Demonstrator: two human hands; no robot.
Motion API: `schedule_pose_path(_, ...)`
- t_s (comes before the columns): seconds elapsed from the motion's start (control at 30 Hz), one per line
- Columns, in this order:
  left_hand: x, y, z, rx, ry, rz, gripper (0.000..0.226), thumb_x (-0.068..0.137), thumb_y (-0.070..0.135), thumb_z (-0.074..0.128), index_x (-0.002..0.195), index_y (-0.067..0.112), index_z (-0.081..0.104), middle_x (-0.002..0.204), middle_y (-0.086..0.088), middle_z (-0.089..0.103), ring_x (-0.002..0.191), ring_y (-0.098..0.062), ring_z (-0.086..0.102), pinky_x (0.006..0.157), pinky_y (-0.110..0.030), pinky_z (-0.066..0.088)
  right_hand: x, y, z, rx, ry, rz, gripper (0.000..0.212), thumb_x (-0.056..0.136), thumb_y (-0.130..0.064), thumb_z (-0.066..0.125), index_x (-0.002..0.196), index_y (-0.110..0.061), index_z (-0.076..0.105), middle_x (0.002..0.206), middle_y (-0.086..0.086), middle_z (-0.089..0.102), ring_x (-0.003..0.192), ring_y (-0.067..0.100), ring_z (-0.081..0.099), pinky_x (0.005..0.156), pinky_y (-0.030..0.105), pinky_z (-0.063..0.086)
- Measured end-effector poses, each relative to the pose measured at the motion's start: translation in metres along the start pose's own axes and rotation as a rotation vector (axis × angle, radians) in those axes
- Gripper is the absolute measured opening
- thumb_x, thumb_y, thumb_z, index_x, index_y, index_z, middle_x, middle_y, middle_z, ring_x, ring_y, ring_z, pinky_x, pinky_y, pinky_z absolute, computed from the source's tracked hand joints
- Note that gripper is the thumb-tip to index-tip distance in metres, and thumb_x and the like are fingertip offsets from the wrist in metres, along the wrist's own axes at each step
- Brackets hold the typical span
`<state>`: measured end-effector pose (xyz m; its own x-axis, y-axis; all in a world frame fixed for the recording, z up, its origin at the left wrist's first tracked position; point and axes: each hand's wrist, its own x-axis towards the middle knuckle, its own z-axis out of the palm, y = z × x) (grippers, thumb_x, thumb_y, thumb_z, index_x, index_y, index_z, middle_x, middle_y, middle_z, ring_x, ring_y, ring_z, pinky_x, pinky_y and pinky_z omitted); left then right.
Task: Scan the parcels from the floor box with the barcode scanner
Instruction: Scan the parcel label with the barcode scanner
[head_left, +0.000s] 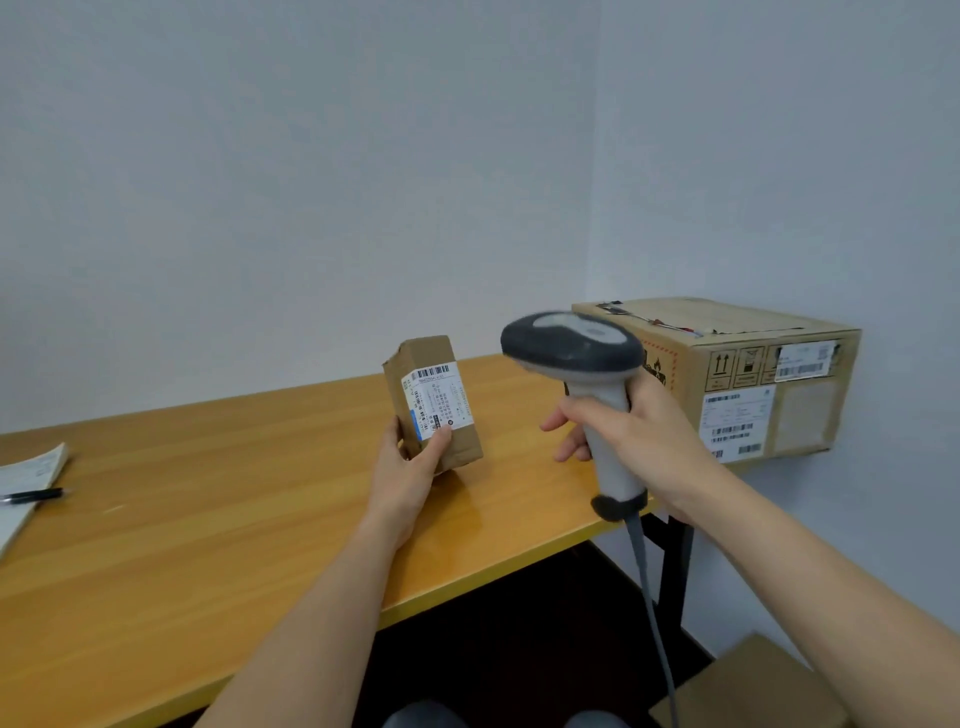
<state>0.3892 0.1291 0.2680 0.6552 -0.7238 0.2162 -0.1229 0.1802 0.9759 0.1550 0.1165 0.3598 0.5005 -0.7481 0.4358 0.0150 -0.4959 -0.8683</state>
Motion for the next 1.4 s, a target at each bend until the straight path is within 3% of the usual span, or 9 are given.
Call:
schedule_pose_path(0.07, 0.000, -0.001, 0.000, 0.009, -0.003, -0.004, 0.064, 0.087, 0.034, 0.068, 0.142, 0.021, 0.038, 0.122, 0.007, 0.056, 0.094, -0.003, 0.059, 0.065, -0.012, 0.046, -0.004, -0.001, -0.002, -0.019, -0.049, 0.022, 0.020, 0.086, -0.013, 0.065, 0.106, -0.013, 0.065, 0.090, 0.006, 0.074, 0.066, 0.017, 0.068, 0.060, 0.030, 0.052)
schedule_pose_path(0.2, -0.001, -0.001, 0.000, 0.005, -0.005, -0.002, 0.065, 0.087, 0.040, 0.065, 0.143, 0.021, 0.040, 0.130, 0.006, 0.056, 0.092, 0.001, 0.058, 0.066, -0.010, 0.041, -0.014, -0.003, -0.001, -0.006, -0.085, 0.085, 0.020, 0.088, -0.018, 0.067, 0.107, -0.017, 0.062, 0.079, 0.004, 0.062, 0.064, 0.010, 0.058, 0.058, 0.024, 0.051)
schedule_pose_path(0.33, -0.003, 0.002, 0.003, 0.006, 0.019, 0.013, 0.062, 0.088, 0.039, 0.064, 0.142, 0.019, 0.041, 0.121, 0.008, 0.055, 0.080, 0.008, 0.052, 0.060, -0.007, 0.038, -0.014, -0.009, 0.000, 0.039, -0.079, 0.095, 0.023, 0.089, -0.028, 0.067, 0.110, -0.024, 0.059, 0.083, -0.002, 0.059, 0.069, 0.009, 0.055, 0.056, 0.023, 0.051)
schedule_pose_path(0.63, -0.002, 0.002, 0.003, 0.003, 0.026, 0.026, 0.059, 0.088, 0.036, 0.065, 0.140, 0.019, 0.044, 0.116, 0.009, 0.056, 0.079, 0.007, 0.055, 0.055, -0.005, 0.041, -0.016, -0.016, 0.001, -0.058, -0.049, 0.030, 0.032, 0.090, -0.036, 0.063, 0.119, -0.031, 0.052, 0.081, -0.010, 0.058, 0.070, 0.009, 0.054, 0.057, 0.023, 0.052)
schedule_pose_path(1.03, -0.005, 0.006, 0.003, -0.016, 0.045, 0.025, 0.059, 0.088, 0.036, 0.065, 0.140, 0.018, 0.044, 0.116, 0.007, 0.055, 0.078, 0.009, 0.052, 0.062, -0.007, 0.037, -0.021, -0.032, 0.004, -0.074, -0.053, -0.009, 0.030, 0.091, -0.038, 0.060, 0.119, -0.029, 0.056, 0.077, -0.007, 0.056, 0.065, 0.007, 0.052, 0.055, 0.020, 0.048)
schedule_pose_path(1.2, -0.006, 0.009, 0.004, -0.007, 0.046, 0.014, 0.061, 0.088, 0.037, 0.065, 0.141, 0.017, 0.043, 0.117, 0.007, 0.054, 0.078, 0.009, 0.050, 0.076, -0.017, 0.038, -0.022, -0.034, 0.004, -0.077, -0.038, -0.019, 0.025, 0.090, -0.039, 0.061, 0.112, -0.028, 0.059, 0.071, -0.007, 0.054, 0.063, 0.007, 0.052, 0.055, 0.021, 0.048)
schedule_pose_path(1.4, -0.005, 0.008, 0.003, 0.004, 0.052, 0.000, 0.063, 0.086, 0.041, 0.066, 0.141, 0.018, 0.043, 0.116, 0.009, 0.053, 0.102, -0.010, 0.052, 0.086, -0.022, 0.038, -0.025, -0.040, 0.003, -0.070, -0.053, -0.019, 0.027, 0.090, -0.041, 0.060, 0.112, -0.026, 0.061, 0.066, -0.005, 0.052, 0.058, 0.010, 0.051, 0.057, 0.024, 0.047)
